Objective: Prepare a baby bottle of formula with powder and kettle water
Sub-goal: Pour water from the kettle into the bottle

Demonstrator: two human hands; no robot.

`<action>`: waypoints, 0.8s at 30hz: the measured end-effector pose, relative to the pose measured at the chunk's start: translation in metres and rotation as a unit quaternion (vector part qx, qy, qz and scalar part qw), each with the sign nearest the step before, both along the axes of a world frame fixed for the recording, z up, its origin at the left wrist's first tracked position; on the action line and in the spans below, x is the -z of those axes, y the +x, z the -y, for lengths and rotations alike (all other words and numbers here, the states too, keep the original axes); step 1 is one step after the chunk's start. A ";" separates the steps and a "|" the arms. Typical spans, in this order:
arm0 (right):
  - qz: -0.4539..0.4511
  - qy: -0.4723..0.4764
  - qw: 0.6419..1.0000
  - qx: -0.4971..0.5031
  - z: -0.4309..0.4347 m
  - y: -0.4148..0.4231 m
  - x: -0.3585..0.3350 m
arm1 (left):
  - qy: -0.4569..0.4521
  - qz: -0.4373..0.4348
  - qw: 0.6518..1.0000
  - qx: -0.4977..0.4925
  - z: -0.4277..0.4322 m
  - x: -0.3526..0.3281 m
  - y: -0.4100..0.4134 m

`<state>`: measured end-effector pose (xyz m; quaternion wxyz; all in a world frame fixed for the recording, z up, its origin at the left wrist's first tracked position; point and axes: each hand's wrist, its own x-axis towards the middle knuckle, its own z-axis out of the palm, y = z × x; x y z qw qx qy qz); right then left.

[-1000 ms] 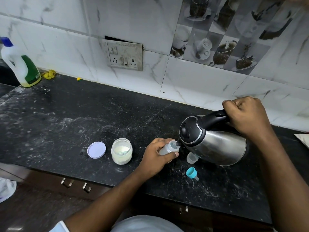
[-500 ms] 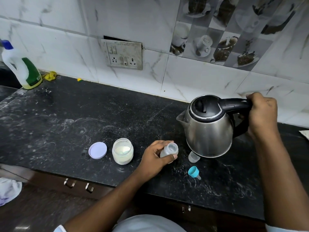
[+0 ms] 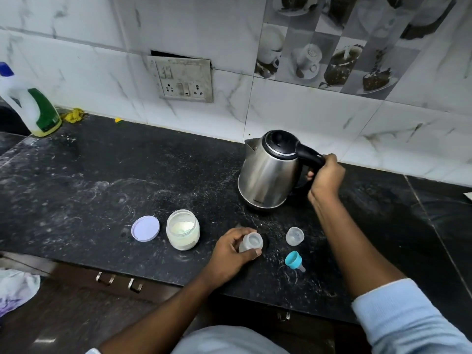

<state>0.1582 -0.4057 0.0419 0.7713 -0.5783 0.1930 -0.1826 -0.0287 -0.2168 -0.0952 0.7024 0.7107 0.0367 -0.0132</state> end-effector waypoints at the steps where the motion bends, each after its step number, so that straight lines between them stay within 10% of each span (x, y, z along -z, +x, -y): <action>1: -0.007 0.006 1.000 0.000 -0.003 0.003 0.010 | 0.001 -0.003 1.000 0.002 0.001 0.002 0.000; 24: -0.082 -0.019 0.995 -0.059 -0.029 0.037 0.071 | -0.008 -0.051 0.999 -0.001 0.004 0.027 -0.002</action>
